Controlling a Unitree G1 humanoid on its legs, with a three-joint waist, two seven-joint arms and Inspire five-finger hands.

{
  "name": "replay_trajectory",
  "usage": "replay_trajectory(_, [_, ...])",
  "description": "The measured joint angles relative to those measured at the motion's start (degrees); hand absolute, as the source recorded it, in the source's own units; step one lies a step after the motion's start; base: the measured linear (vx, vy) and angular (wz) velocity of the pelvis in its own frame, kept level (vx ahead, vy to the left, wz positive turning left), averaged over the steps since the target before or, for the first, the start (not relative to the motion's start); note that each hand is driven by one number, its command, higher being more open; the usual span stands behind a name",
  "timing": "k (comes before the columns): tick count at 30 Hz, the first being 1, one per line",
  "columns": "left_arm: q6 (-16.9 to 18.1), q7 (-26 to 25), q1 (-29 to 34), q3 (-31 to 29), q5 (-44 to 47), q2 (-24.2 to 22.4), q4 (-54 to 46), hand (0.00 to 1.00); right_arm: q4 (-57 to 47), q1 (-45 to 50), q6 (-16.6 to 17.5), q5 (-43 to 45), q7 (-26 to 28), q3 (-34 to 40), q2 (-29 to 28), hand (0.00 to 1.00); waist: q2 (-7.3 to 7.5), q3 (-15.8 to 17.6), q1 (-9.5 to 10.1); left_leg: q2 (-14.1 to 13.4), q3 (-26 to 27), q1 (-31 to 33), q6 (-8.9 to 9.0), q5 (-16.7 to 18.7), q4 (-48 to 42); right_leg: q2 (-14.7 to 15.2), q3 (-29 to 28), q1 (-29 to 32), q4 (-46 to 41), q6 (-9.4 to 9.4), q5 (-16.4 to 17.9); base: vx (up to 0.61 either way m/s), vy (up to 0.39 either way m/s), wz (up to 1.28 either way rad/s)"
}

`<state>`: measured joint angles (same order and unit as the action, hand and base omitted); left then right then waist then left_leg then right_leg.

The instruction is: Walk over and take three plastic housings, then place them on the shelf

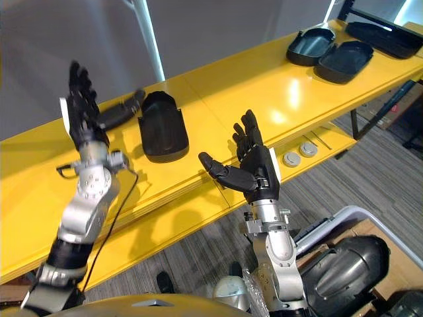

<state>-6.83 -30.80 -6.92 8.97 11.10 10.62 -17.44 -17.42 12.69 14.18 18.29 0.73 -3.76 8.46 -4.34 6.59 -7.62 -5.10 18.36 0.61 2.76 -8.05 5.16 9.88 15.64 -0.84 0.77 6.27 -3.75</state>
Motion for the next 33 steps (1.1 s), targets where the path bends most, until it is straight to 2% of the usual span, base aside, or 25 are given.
replay_trajectory(2, [0.3,3.5,4.6,0.4,0.0,0.0,-2.8,1.00,0.0,-0.1,0.8,-0.1,-1.7,0.5,-0.3,1.00,0.82,-0.5,1.36,0.2,-0.9,0.2,0.01,0.0,0.0,0.1,1.0,-0.5,0.4,0.00,0.0,0.00,0.007,0.20])
replay_trajectory(6, [2.4,8.5,7.6,0.0,1.7,0.0,-3.5,1.00,0.0,-0.5,1.4,0.0,-4.2,2.0,-0.4,1.00,1.80,-1.0,2.76,0.5,-1.6,0.7,-0.01,-0.1,0.0,0.4,1.7,-0.5,0.4,0.05,-0.1,0.00,0.016,0.11])
replay_trajectory(9, [3.2,12.4,9.5,-0.8,6.4,0.0,-3.5,1.00,0.0,-1.4,1.5,0.0,-5.4,3.3,-0.4,1.00,1.91,-1.1,2.84,0.5,-1.6,0.8,0.00,0.0,0.0,0.5,1.7,-0.4,0.3,0.09,-0.1,0.00,0.000,0.00])
replay_trajectory(14, [3.2,15.8,9.8,-0.9,10.1,0.0,-3.4,1.00,0.0,-2.6,1.5,-0.1,-6.4,5.3,0.4,1.00,1.96,-1.0,2.89,0.5,-1.6,1.1,0.09,0.0,0.0,0.5,1.7,-0.1,0.3,0.12,0.0,0.00,0.000,0.00])
replay_trajectory(16, [4.4,17.5,9.8,-0.9,12.6,0.0,-3.4,1.00,0.0,-3.1,1.5,-0.1,-6.5,5.8,0.8,1.00,2.09,-0.9,2.86,0.4,-1.5,1.3,0.16,0.0,0.0,0.4,1.5,0.3,0.3,0.26,0.1,0.01,-0.001,-0.03])
replay_trajectory(25, [7.1,19.9,9.2,-1.0,16.4,0.0,-1.0,1.00,0.0,-5.7,1.5,-0.1,-6.5,8.8,1.0,1.00,2.48,1.3,2.76,0.4,-0.8,2.3,-0.12,-0.2,0.0,0.4,0.7,1.9,-0.2,0.27,-0.2,0.02,0.001,-0.02])
replay_trajectory(33, [7.2,21.3,5.0,-0.9,20.6,0.0,2.4,1.00,0.0,-7.3,1.5,0.0,-6.2,9.6,3.2,1.00,2.38,3.4,2.55,0.4,0.2,2.1,-0.06,-0.1,-0.1,0.5,-0.4,2.7,-1.1,0.09,-0.1,0.01,0.003,-0.06])
